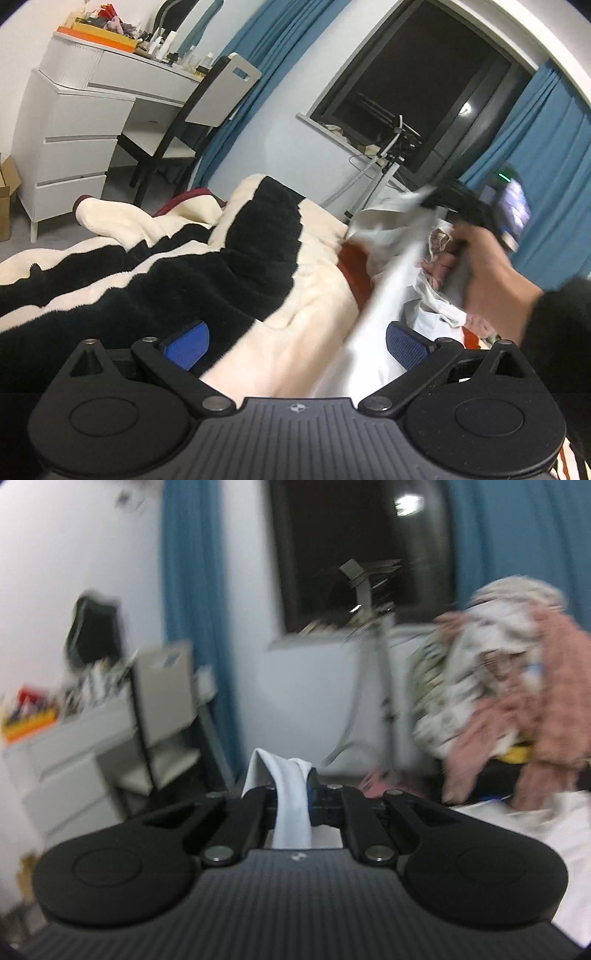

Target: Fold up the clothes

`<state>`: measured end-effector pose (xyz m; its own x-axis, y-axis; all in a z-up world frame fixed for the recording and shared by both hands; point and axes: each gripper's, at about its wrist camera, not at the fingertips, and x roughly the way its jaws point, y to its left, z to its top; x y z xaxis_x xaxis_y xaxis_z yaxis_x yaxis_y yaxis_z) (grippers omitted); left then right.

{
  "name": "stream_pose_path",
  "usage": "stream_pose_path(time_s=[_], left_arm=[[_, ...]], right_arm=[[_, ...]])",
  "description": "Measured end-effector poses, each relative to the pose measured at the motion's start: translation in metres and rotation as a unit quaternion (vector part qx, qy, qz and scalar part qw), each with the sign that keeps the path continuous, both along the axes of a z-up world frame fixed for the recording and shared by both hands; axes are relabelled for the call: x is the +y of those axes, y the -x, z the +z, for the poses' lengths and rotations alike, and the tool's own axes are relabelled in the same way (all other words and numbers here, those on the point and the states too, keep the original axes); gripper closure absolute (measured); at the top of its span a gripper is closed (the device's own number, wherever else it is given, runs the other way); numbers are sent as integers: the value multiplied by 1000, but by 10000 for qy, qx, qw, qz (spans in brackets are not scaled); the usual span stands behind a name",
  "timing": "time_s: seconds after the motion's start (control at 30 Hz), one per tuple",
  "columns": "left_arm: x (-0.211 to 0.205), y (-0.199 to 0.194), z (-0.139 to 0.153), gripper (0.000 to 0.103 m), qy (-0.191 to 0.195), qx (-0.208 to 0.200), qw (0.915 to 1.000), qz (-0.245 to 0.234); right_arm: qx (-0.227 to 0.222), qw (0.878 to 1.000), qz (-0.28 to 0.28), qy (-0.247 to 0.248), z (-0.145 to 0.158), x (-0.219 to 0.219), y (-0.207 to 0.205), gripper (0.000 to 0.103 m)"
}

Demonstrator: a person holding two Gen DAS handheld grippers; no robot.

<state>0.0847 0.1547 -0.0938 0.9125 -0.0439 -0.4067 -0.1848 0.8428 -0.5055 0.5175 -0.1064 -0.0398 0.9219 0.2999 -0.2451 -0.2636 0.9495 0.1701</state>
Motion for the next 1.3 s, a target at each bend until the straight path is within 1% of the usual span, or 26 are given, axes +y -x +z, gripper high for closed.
stream_pose_path(time_s=[0.03, 0.13, 0.2, 0.33, 0.4, 0.43, 0.5, 0.53, 0.57, 0.6, 0.63, 0.67, 0.73, 0.77, 0.87, 1.03, 1.17, 1.23, 1.3], left_arm=[[-2, 2, 2, 0, -12, -14, 10000, -32], [-12, 4, 3, 0, -111, -41, 9998, -166], [-20, 0, 0, 0, -237, -44, 9993, -292], [-36, -7, -5, 0, -490, -49, 9973, -545], [-44, -10, -8, 0, -616, -51, 9958, -671], [-48, -12, -9, 0, -679, -53, 9950, -735], [-55, -16, -12, 0, -799, -44, 9931, -855], [-58, -19, -15, 0, -842, -7, 9924, -893], [-60, -22, -17, 0, -895, 15, 9918, -913], [-62, -23, -18, 0, -939, 22, 9912, -932], [-64, -24, -19, 0, -966, 23, 9907, -959], [-65, -26, -19, 0, -993, 23, 9902, -985], [-69, -25, -18, 0, -1087, 2, 9885, -1054], [-71, -24, -17, 0, -1146, -15, 9874, -1094], [-77, -21, -13, 0, -1322, -66, 9838, -1212], [-87, -15, -7, 0, -1603, -151, 9769, -1404], [-89, 5, 4, 0, -1658, -220, 9745, -1497], [-90, 15, 9, 0, -1685, -255, 9732, -1544], [-91, 25, 14, 0, -1712, -289, 9719, -1590]], right_arm=[[-95, 9997, -171, -134, 5, -22, 4, 99], [-162, 9951, -836, -500, 0, -96, 10, 99], [-98, 9894, -1248, -734, -15, -139, 11, 99], [539, 9795, -1714, -907, -71, -207, -5, 98], [888, 9757, -1823, -831, -104, -224, -11, 98], [965, 9751, -1815, -838, -115, -228, -13, 96], [1063, 9745, -1772, -877, -132, -233, -14, 95], [1102, 9743, -1736, -921, -136, -234, -15, 94], [1147, 9745, -1699, -907, -136, -233, -19, 89], [1187, 9749, -1661, -891, -136, -231, -21, 84], [1173, 9761, -1617, -851, -133, -228, -20, 64], [1158, 9774, -1572, -811, -130, -224, -19, 39], [1067, 9803, -1480, -758, -119, -218, -11, 19], [993, 9819, -1432, -744, -112, -216, -4, 21], [856, 9858, -1311, -607, -89, -204, 20, 21], [680, 9892, -1218, -456, -47, -188, 88, 21], [495, 9935, -1004, -205, -17, -173, 167, 21], [411, 9952, -852, -246, -9, -173, 209, 21], [441, 9955, -741, -396, -9, -175, 255, 21]])
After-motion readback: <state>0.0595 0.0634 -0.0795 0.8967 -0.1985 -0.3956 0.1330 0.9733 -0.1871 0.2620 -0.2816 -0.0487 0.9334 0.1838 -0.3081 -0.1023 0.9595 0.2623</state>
